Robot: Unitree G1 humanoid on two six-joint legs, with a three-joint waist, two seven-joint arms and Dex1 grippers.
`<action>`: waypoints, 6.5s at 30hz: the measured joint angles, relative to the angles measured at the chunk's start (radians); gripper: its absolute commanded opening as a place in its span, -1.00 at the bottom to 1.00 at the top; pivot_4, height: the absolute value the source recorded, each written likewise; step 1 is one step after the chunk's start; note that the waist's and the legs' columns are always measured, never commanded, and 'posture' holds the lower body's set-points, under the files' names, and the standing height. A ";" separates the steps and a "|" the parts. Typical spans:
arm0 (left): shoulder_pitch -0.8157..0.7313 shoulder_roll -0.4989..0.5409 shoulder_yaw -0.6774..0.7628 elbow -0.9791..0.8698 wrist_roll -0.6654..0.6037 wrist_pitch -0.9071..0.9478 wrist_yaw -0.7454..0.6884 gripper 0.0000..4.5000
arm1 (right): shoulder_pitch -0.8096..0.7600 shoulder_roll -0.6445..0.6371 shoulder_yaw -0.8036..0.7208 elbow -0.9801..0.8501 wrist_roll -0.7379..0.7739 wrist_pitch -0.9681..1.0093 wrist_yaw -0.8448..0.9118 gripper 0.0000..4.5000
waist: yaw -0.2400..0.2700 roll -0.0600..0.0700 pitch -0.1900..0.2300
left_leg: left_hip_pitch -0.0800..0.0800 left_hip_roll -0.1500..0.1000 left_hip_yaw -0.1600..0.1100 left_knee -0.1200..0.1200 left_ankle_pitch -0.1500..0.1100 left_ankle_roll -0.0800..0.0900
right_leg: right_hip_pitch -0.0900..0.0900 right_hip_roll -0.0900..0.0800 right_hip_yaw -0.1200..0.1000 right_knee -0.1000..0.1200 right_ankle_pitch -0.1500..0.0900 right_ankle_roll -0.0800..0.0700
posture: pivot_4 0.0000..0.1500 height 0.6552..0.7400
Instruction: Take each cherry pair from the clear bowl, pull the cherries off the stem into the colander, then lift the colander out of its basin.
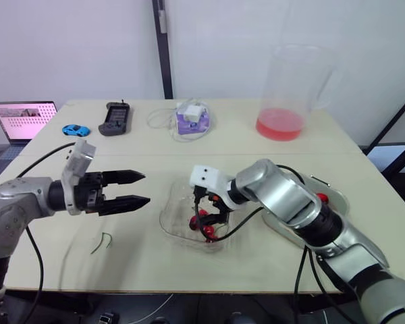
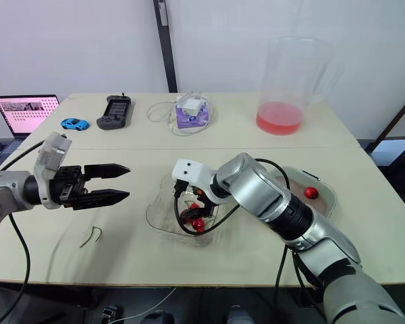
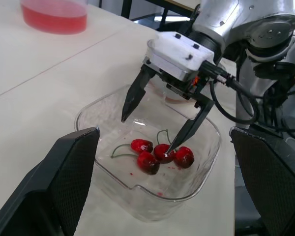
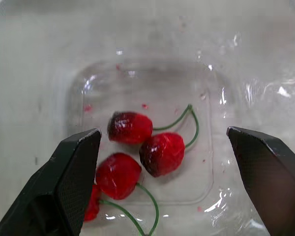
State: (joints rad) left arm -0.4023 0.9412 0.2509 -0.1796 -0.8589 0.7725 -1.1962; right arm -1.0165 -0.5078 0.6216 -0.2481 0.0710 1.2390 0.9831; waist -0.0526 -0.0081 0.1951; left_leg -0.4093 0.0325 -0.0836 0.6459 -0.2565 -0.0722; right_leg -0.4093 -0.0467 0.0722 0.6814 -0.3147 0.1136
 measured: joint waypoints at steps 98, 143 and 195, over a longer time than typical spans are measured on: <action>-0.409 -0.368 -0.039 0.335 -0.015 -0.011 0.052 1.00 | 0.698 0.078 -0.413 -0.306 -0.499 -1.343 -0.639 -0.37 | 0.008 -0.002 0.000 | 0.001 0.000 0.000 0.001 0.002 -0.003 | 0.002 0.000 0.000 0.001 0.000 0.000 | 1.00 0.84; -0.405 -0.595 -0.033 0.249 -0.200 0.113 0.256 -1.00 | 0.694 0.151 -0.389 -0.317 -0.456 -1.337 -0.576 0.18 | 0.008 -0.003 -0.001 | 0.001 -0.001 0.000 0.001 0.003 -0.005 | 0.003 0.000 0.000 0.001 0.000 0.000 | 1.00 0.84; -0.334 -0.423 -0.115 0.139 -0.066 0.007 0.039 -1.00 | 0.329 0.129 -0.721 -0.293 1.291 -0.031 -1.024 -0.18 | 0.007 -0.002 0.000 | 0.001 0.000 -0.001 0.000 0.002 -0.003 | 0.002 0.000 0.000 0.000 0.000 0.000 | 1.00 0.84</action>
State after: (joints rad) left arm -0.7358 0.5180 0.1358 -0.0402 -0.9254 0.7799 -1.1576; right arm -0.6872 -0.3784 -0.0999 -0.5406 1.3622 1.2084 -0.0407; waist -0.0455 -0.0103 0.1948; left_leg -0.4085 0.0324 -0.0845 0.6458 -0.2548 -0.0748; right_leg -0.4070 -0.0467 0.0718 0.6813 -0.3148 0.1138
